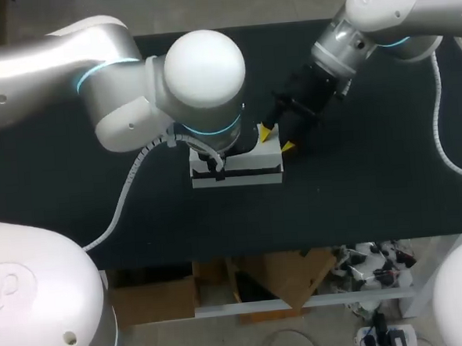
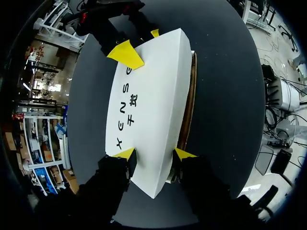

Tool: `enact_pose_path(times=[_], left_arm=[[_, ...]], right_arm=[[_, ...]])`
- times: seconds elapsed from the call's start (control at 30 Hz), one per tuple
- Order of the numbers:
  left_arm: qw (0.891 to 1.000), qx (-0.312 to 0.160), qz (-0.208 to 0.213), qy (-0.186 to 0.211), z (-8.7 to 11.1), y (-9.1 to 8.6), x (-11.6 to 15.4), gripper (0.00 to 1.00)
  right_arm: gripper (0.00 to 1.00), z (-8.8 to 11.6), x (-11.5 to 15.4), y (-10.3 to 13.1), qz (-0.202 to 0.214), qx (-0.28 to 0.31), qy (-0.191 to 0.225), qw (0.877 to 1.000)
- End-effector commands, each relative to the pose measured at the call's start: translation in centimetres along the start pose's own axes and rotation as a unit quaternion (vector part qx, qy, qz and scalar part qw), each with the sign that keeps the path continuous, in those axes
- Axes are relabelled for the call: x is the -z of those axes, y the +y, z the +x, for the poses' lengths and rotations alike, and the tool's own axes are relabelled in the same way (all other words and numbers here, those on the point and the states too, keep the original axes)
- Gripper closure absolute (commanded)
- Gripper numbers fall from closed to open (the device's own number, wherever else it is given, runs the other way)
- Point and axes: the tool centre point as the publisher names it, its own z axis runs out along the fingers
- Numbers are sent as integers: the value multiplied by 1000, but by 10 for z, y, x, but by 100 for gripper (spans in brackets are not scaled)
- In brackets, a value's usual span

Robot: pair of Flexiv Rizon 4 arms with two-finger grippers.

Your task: Assemble the packaging by folding the flat box into shape, placing the metal phone stand inside, and closing the box properly

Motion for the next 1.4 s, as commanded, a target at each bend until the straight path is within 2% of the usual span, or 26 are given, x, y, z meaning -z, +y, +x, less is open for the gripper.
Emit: enact_pose_path(times=[0.03,0.07,0.23,0.63,1.4], left_arm=[[1000,3,-6,-11,3,-4,-2,67],[1000,3,-8,-12,4,-4,-2,71],[1000,1,-9,-20,4,-5,-2,75],[999,-13,-11,-44,13,-5,1,73],[998,-24,-18,-51,23,-4,-7,70]], right_arm=[[45,1,-1,2,3,0,0,1000],[45,1,-1,2,3,0,0,1000],[45,1,-1,2,3,0,-1,1000],[45,1,-1,2,4,1,-1,1000],[46,-4,4,-5,-4,-1,1,1000]])
